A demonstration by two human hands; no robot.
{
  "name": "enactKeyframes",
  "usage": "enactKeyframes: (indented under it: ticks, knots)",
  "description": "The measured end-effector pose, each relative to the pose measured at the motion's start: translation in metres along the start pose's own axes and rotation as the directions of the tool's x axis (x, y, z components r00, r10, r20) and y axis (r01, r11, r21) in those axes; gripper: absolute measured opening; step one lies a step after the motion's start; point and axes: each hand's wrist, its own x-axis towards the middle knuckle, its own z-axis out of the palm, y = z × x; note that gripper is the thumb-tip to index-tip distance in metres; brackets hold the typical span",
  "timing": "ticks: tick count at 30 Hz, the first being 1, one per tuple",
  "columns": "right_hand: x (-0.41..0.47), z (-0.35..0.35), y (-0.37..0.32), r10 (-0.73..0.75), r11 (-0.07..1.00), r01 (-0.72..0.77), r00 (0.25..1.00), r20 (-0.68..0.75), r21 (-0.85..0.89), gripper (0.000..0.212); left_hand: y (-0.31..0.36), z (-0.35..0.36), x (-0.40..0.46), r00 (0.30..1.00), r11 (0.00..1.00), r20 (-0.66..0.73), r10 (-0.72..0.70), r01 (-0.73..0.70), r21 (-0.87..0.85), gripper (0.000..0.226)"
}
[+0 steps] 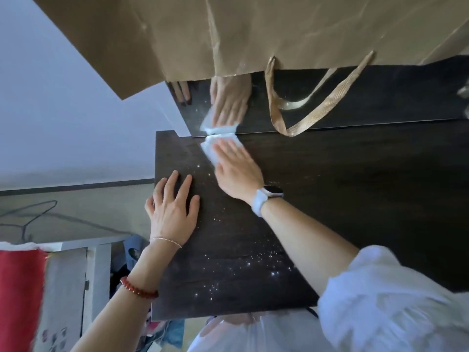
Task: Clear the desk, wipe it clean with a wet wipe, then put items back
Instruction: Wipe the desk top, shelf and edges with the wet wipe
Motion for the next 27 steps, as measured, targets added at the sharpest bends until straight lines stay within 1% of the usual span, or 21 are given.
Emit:
enactKeyframes:
  ticks: [1, 3, 4, 6, 7, 8, 9, 10, 12, 13, 16, 18, 20, 21, 22, 24, 25, 26, 27]
  knots:
    - [-0.006, -0.004, 0.017, 0.046, 0.998, -0.046, 0.999, -0.006, -0.034, 0.049, -0.006, -0.002, 0.0, 1.0, 1.0, -0.008, -0.017, 0.017, -0.013, 0.049]
    - [-0.024, -0.011, 0.056, 0.238, 0.963, -0.246, 0.968, -0.08, -0.108, 0.06, -0.015, -0.003, 0.001, 0.998, 0.998, -0.004, -0.061, 0.061, -0.017, 0.048]
    - [-0.033, -0.015, 0.07, 0.337, 0.928, -0.351, 0.934, -0.119, -0.123, 0.064, -0.02, -0.004, 0.0, 0.996, 0.996, 0.004, -0.088, 0.088, -0.018, 0.05]
    - [-0.036, -0.019, 0.074, 0.502, 0.854, -0.514, 0.855, -0.129, -0.08, 0.07, -0.027, -0.003, -0.001, 0.991, 0.991, 0.027, -0.128, 0.129, -0.034, 0.054]
    - [-0.031, -0.017, 0.066, 0.551, 0.828, -0.559, 0.826, -0.119, -0.05, 0.066, -0.03, -0.002, -0.001, 0.991, 0.99, 0.043, -0.13, 0.132, -0.05, 0.055]
    - [-0.023, -0.012, 0.05, 0.574, 0.814, -0.58, 0.812, -0.104, -0.033, 0.06, -0.033, -0.003, -0.003, 0.99, 0.989, 0.06, -0.124, 0.128, -0.07, 0.056]
    - [-0.015, -0.005, 0.032, 0.569, 0.82, -0.572, 0.819, -0.081, -0.026, 0.054, -0.035, -0.003, -0.003, 0.991, 0.988, 0.073, -0.114, 0.121, -0.091, 0.055]
    - [-0.007, 0.004, 0.012, 0.525, 0.85, -0.526, 0.85, -0.051, -0.022, 0.053, -0.038, -0.003, -0.002, 0.991, 0.988, 0.077, -0.107, 0.115, -0.108, 0.055]
    - [0.001, 0.023, -0.028, 0.362, 0.932, -0.362, 0.932, 0.018, -0.01, 0.054, -0.042, -0.004, -0.001, 0.994, 0.987, 0.076, -0.084, 0.094, -0.127, 0.053]
    - [0.007, 0.031, -0.047, 0.274, 0.962, -0.274, 0.96, 0.052, 0.006, 0.053, -0.044, -0.004, 0.0, 0.995, 0.987, 0.073, -0.072, 0.081, -0.136, 0.053]
    - [0.036, 0.037, -0.079, 0.071, 0.997, -0.075, 0.994, 0.088, 0.033, 0.044, -0.052, -0.006, 0.0, 0.996, 0.986, 0.083, -0.037, 0.05, -0.161, 0.052]
    - [0.046, 0.032, -0.076, -0.047, 0.997, 0.038, 0.988, 0.148, 0.063, 0.042, -0.055, -0.008, 0.0, 0.996, 0.985, 0.089, -0.014, 0.029, -0.171, 0.051]
    - [0.044, 0.024, -0.054, -0.147, 0.984, 0.122, 0.965, 0.217, 0.126, 0.043, -0.059, -0.008, -0.001, 0.996, 0.981, 0.093, 0.003, 0.015, -0.194, 0.05]
    - [0.039, 0.02, -0.041, -0.163, 0.982, 0.137, 0.96, 0.226, 0.127, 0.043, -0.06, -0.009, -0.002, 0.996, 0.979, 0.089, 0.012, 0.006, -0.204, 0.053]
    - [0.034, 0.016, -0.031, -0.145, 0.987, 0.126, 0.965, 0.219, 0.101, 0.043, -0.062, -0.008, -0.003, 0.996, 0.979, 0.086, 0.019, -0.001, -0.206, 0.056]
    - [0.013, 0.014, -0.023, -0.07, 0.997, 0.074, 0.967, 0.244, -0.005, 0.048, -0.067, -0.007, -0.008, 0.996, 0.978, 0.081, 0.03, -0.013, -0.206, 0.059]
    - [-0.006, 0.017, -0.025, -0.085, 0.993, 0.103, 0.957, 0.278, -0.05, 0.053, -0.07, -0.007, -0.012, 0.996, 0.976, 0.075, 0.038, -0.021, -0.216, 0.061]
    - [-0.027, 0.019, -0.031, -0.169, 0.979, 0.195, 0.937, 0.307, -0.054, 0.055, -0.074, -0.006, -0.015, 0.997, 0.972, 0.065, 0.046, -0.03, -0.233, 0.063]
    - [-0.05, 0.02, -0.039, -0.291, 0.949, 0.314, 0.896, 0.335, -0.016, 0.055, -0.078, -0.006, -0.019, 0.997, 0.967, 0.051, 0.052, -0.037, -0.251, 0.066]
